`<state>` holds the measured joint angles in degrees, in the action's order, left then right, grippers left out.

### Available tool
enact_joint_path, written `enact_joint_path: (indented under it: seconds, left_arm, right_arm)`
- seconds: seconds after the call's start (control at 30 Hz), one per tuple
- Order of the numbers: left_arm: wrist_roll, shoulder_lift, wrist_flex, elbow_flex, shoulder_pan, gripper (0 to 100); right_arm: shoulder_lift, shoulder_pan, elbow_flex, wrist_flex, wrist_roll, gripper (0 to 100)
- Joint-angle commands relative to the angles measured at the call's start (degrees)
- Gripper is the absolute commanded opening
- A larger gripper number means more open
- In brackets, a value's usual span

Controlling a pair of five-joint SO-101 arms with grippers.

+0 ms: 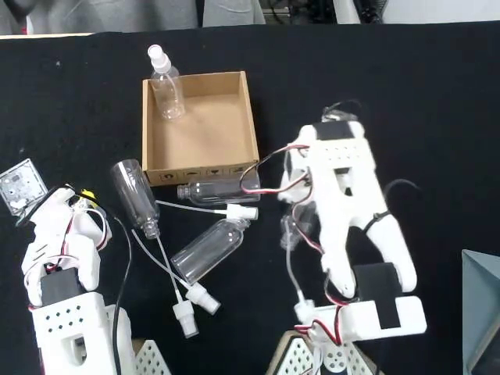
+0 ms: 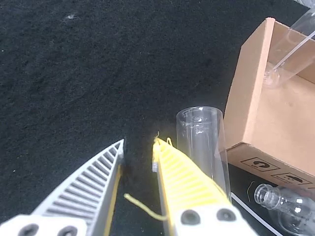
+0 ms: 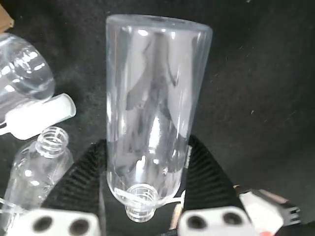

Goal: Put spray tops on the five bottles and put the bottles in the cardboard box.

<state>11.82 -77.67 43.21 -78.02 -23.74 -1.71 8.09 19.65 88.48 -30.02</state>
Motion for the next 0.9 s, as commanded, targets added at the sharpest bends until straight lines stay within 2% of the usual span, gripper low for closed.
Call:
enact_joint_path:
  seconds: [0.0,0.27,0.53,0.63,0.87]
  left_arm:
    - [-0.6,-1.1,-1.1,1.1,-0.5,9]
    - [-0.6,-1.1,-1.1,1.1,-0.5,9]
    - [-0.6,-1.1,-1.1,1.1,-0.5,9]
    - [-0.6,-1.1,-1.1,1.1,-0.5,9]
    - [-0.6,-1.1,-1.1,1.1,-0.5,9]
  right_arm:
    - [-3.7,3.1,-0.5,-0.3,-6.3,2.2]
    - [-3.7,3.3,-0.5,-0.4,-21.4,2.1]
    - [-3.7,3.2,4.2,-9.4,-41.8,1.8]
    - [-3.7,3.0,8.2,-14.6,-44.9,2.1]
    - [-4.2,1.8,14.5,-22.4,-45.5,2.2]
